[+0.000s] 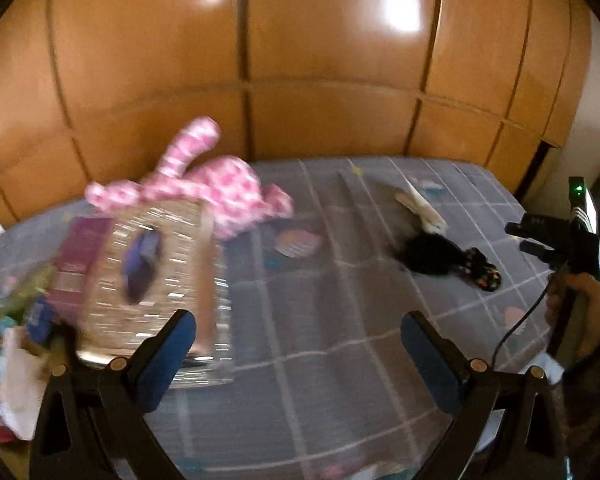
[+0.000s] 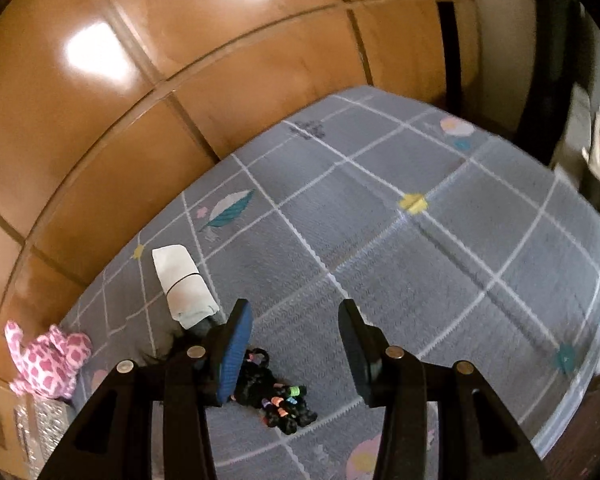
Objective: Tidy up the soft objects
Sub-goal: 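Move both open tools back over the remaining items on the bed, then grasp the rolled cream towel with left tool while right tool grasps the black beaded hair piece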
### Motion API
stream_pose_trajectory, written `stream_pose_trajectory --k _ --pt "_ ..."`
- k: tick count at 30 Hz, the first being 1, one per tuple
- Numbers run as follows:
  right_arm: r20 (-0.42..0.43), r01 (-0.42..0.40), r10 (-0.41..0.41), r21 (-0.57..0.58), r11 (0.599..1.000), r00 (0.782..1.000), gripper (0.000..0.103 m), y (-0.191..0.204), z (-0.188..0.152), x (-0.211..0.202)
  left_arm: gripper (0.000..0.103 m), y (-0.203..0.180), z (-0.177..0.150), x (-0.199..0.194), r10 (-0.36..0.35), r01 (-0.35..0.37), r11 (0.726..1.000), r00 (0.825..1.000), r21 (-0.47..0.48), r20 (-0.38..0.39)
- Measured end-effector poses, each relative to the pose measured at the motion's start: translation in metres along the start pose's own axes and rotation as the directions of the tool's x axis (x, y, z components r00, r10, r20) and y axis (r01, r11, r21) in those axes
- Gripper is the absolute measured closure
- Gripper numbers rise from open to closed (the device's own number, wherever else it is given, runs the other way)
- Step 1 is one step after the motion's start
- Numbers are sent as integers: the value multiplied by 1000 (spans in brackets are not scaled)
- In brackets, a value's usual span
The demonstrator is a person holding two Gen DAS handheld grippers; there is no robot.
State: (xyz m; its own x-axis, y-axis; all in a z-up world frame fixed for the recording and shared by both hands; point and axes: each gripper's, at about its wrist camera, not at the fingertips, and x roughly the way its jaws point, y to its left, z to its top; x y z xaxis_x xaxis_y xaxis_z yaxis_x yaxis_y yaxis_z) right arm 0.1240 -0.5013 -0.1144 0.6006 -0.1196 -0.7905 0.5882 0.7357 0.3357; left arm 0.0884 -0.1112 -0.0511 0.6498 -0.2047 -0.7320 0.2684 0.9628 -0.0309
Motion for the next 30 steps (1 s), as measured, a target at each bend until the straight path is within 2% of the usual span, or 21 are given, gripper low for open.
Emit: stream_pose_trajectory --k 4,8,12,17,21,27,30 --pt "-22 -11 12 29 1000 1000 58 -5 0 3 0 -20 7 34 -75 74 997 995 -17 -67" --pt "-32 -36 36 24 999 999 58 -2 1 3 0 -41 12 64 -153 152 988 980 -23 -129" --pt "-58 -57 57 3 998 997 58 3 -1 6 0 -61 18 84 -143 150 988 979 38 -144" --pt "-72 -74 74 5 997 995 58 3 -2 6 0 -81 38 113 -154 172 982 967 77 -203" --pt "-81 -92 94 21 996 992 58 1 -2 7 0 -101 54 136 -67 95 985 979 142 -193" --pt "-99 -113 115 34 993 988 58 2 -3 9 1 -134 85 175 -104 137 980 971 143 -215" --pt "-101 -124 127 42 991 987 58 1 -3 8 10 -150 95 196 -126 162 979 958 121 -259"
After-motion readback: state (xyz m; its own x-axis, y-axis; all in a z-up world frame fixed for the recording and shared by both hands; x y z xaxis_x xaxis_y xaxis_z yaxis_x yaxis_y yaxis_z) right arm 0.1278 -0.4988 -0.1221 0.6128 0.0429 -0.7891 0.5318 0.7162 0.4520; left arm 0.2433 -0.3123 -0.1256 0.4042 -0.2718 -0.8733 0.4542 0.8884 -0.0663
